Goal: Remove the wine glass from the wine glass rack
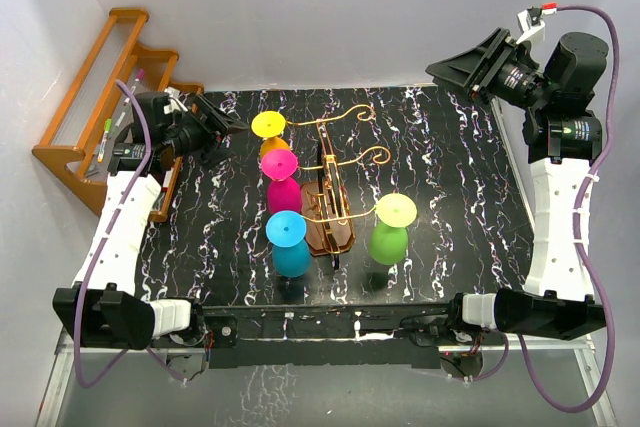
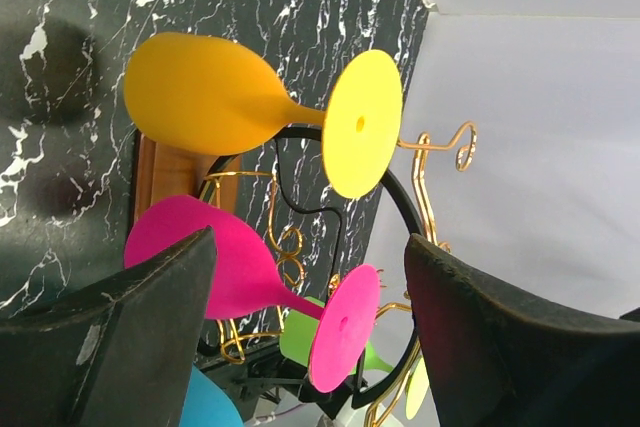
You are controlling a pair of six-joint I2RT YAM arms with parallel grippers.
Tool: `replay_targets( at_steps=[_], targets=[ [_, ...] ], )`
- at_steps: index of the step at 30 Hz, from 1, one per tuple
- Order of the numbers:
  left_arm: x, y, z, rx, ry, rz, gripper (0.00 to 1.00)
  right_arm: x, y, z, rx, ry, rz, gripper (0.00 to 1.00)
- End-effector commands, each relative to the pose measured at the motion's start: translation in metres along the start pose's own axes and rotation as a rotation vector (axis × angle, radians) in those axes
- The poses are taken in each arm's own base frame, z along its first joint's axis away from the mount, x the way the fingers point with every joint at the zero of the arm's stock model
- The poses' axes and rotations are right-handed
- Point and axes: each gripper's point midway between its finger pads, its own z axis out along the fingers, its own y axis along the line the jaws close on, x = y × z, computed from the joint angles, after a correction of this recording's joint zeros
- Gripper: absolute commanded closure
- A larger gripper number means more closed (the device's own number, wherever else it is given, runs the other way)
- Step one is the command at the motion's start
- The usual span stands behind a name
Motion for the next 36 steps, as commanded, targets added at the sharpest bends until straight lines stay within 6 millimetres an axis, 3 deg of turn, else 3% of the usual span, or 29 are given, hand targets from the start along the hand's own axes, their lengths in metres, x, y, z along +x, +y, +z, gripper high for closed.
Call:
replay_targets(
  at_steps=[1,13,29,31,36],
  targets=[
    [-0.005,-0.017,-0.002,0.081,-0.013,0.006,0.26,-0.004,0.011,-0.004,-0.021,-0.018,-0.057,0.49],
    [-0.014,-0.017,0.041,0.119,0.077,-0.004,0.31,-0.004,0.008,-0.003,-0.008,-0.028,-0.06,0.5],
    [-0.018,-0.03,0.063,0.19,0.126,-0.014,0.4,-0.009,0.007,-0.003,0.004,-0.052,-0.049,0.51],
    [-0.017,-0.03,0.066,0.197,0.135,-0.014,0.44,-0.009,0.007,-0.003,0.003,-0.052,-0.049,0.51],
    [-0.014,-0.032,0.066,0.209,0.152,-0.011,0.67,-0.009,0.006,-0.003,0.005,-0.053,-0.043,0.51]
  ],
)
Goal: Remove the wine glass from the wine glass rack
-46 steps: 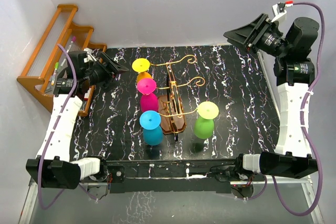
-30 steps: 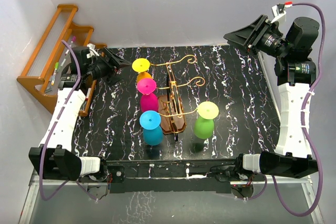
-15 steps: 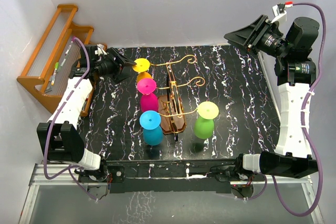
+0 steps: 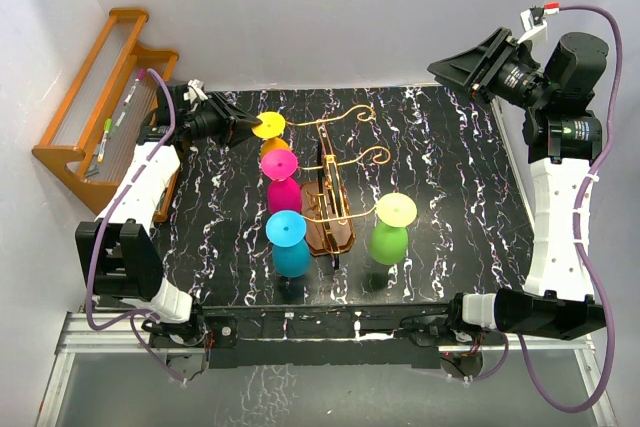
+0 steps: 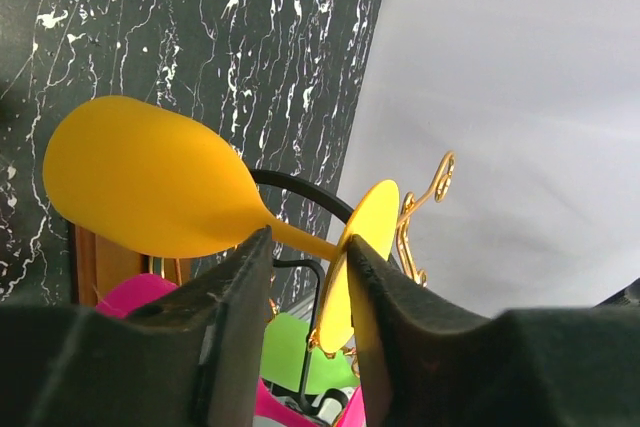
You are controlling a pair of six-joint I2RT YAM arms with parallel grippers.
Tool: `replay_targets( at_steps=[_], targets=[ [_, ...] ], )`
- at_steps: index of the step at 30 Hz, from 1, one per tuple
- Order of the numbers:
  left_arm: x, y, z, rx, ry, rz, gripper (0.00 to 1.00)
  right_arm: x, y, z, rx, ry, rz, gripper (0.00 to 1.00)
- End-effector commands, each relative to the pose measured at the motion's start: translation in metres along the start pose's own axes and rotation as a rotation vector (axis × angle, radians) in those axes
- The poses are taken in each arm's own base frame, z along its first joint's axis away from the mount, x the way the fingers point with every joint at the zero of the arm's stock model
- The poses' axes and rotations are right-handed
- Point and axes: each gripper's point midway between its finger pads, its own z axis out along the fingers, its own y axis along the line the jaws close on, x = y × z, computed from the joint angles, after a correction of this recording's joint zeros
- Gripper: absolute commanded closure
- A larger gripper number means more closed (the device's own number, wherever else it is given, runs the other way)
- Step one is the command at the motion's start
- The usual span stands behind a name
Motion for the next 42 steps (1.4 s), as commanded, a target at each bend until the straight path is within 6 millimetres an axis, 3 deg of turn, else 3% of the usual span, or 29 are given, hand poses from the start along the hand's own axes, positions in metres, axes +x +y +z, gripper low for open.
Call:
replay_targets(
  at_steps=[1,13,20,27,36,42],
  targets=[
    [0.004,-0.027,-0.01,0.078,0.011,0.053,0.7,-0.005,0.012,-0.004,-0.021,-0.028,-0.029,0.51],
    [0.019,-0.025,-0.025,0.089,0.01,0.035,1.0,-0.005,0.009,-0.004,-0.009,-0.036,-0.018,0.51],
    [0.022,-0.038,-0.038,0.107,-0.009,0.044,1.0,-0.001,0.008,-0.004,-0.014,-0.038,-0.004,0.51],
    [0.01,-0.046,-0.039,0.119,-0.067,0.043,1.0,-0.004,0.014,-0.006,-0.026,-0.046,-0.01,0.51],
    [-0.003,-0.067,-0.032,0.172,-0.075,0.059,1.0,-0.002,0.017,-0.009,-0.033,-0.048,-0.017,0.52],
    [0.002,-0.078,-0.021,0.193,-0.042,0.079,1.0,-0.002,0.02,-0.009,-0.04,-0.047,-0.02,0.52]
  ],
)
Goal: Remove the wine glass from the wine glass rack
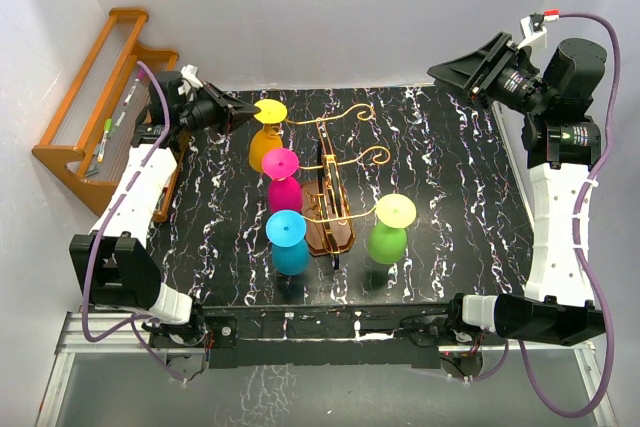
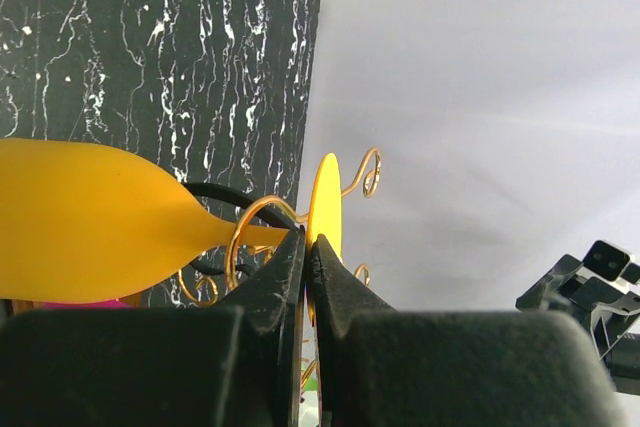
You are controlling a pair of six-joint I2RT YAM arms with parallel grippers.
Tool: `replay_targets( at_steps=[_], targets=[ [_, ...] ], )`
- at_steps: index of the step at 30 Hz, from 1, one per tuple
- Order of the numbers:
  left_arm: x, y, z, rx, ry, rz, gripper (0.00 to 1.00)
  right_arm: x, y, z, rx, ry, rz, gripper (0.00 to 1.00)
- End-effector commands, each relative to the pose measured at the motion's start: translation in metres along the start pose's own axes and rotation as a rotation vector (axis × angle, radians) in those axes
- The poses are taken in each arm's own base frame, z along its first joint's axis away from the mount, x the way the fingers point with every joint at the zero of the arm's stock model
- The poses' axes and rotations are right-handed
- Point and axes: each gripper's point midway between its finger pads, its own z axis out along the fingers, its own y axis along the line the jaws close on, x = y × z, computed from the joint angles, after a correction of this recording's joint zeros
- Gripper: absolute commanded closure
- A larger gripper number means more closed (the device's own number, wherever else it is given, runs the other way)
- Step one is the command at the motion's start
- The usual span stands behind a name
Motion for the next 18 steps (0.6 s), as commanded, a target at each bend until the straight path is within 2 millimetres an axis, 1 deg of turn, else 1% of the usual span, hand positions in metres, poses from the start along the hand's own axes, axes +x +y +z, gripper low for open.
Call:
replay_targets(
  at_steps=[1,3,6,9,12,14,16,17,18],
  targets=[
    [0.004,-0.033,0.003,0.08,0.02,0.063,1.0,-0.006,0.022,-0.007,-0.052,-0.04,-0.072,0.52],
    [0.009,-0.035,0.007,0.079,0.04,0.074,1.0,-0.006,0.022,-0.007,-0.051,-0.042,-0.072,0.51],
    [0.022,-0.038,0.014,0.082,0.081,0.088,1.0,-0.006,0.021,-0.007,-0.049,-0.042,-0.07,0.52],
    [0.036,-0.039,0.015,0.081,0.121,0.101,1.0,-0.006,0.02,-0.007,-0.047,-0.042,-0.068,0.52],
    [0.048,-0.036,0.006,0.07,0.141,0.112,1.0,-0.006,0.02,-0.007,-0.046,-0.044,-0.07,0.52],
    [0.055,-0.034,-0.005,0.063,0.139,0.114,1.0,-0.006,0.018,-0.006,-0.044,-0.043,-0.069,0.52],
    [0.061,-0.029,-0.015,0.044,0.133,0.119,1.0,-0.006,0.017,-0.006,-0.044,-0.043,-0.069,0.52],
    [0.063,-0.022,-0.016,0.023,0.134,0.117,1.0,-0.006,0.017,-0.005,-0.047,-0.042,-0.068,0.51],
    [0.065,-0.023,-0.025,0.016,0.118,0.13,1.0,-0.006,0.017,-0.005,-0.052,-0.039,-0.069,0.51]
  ],
)
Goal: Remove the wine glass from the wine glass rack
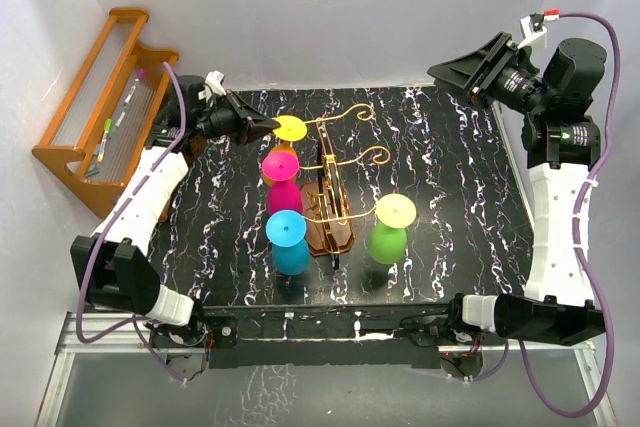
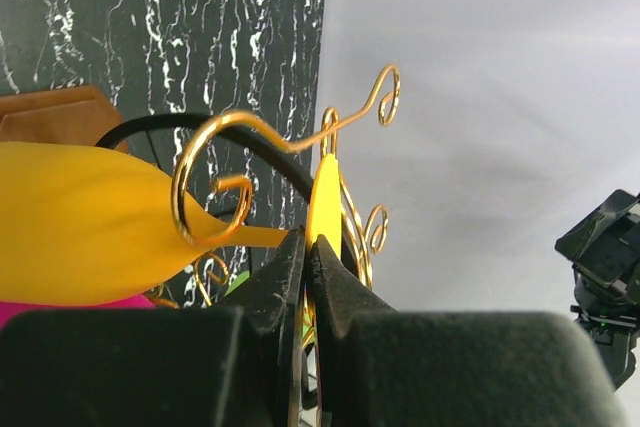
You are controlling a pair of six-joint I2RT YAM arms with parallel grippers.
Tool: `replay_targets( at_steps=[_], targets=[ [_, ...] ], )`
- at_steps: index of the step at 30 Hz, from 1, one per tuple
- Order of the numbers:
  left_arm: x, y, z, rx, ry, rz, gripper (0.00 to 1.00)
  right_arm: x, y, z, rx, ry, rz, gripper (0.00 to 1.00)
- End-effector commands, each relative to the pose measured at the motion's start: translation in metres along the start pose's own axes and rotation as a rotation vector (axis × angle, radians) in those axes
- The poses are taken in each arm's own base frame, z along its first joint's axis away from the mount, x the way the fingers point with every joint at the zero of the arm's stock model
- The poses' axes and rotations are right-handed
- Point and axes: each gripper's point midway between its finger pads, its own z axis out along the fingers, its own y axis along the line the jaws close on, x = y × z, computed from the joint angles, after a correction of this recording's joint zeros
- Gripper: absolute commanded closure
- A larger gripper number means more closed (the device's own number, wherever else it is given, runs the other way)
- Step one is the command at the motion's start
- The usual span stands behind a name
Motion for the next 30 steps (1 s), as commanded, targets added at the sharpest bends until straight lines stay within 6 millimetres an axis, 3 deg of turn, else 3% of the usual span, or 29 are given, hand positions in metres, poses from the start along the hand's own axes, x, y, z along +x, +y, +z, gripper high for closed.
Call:
replay_targets(
  at_steps=[1,4,10,16,20,23,27,30],
  targets=[
    [0.02,-0.013,-0.041,-0.006,-0.038,0.077,1.0,-0.005,0.017,-0.004,-0.056,-0.031,-0.067,0.51],
    [0.02,0.0,-0.055,-0.091,-0.096,0.094,1.0,-0.003,0.018,-0.001,-0.086,0.008,-0.08,0.51],
    [0.009,0.004,-0.079,-0.189,-0.22,0.154,1.0,0.01,0.036,0.006,-0.201,0.125,-0.117,0.52],
    [-0.018,-0.004,-0.11,-0.3,-0.39,0.251,1.0,0.05,0.071,0.033,-0.345,0.308,-0.167,0.52],
    [-0.039,-0.037,-0.125,-0.277,-0.473,0.332,1.0,0.073,0.096,0.048,-0.413,0.391,-0.202,0.52],
    [-0.047,-0.074,-0.132,-0.178,-0.518,0.391,1.0,0.086,0.111,0.055,-0.458,0.431,-0.216,0.52],
    [-0.04,-0.124,-0.132,0.046,-0.503,0.461,1.0,0.108,0.124,0.064,-0.501,0.496,-0.228,0.52],
    [-0.02,-0.157,-0.129,0.236,-0.413,0.523,1.0,0.123,0.138,0.064,-0.563,0.537,-0.239,0.52]
  ],
)
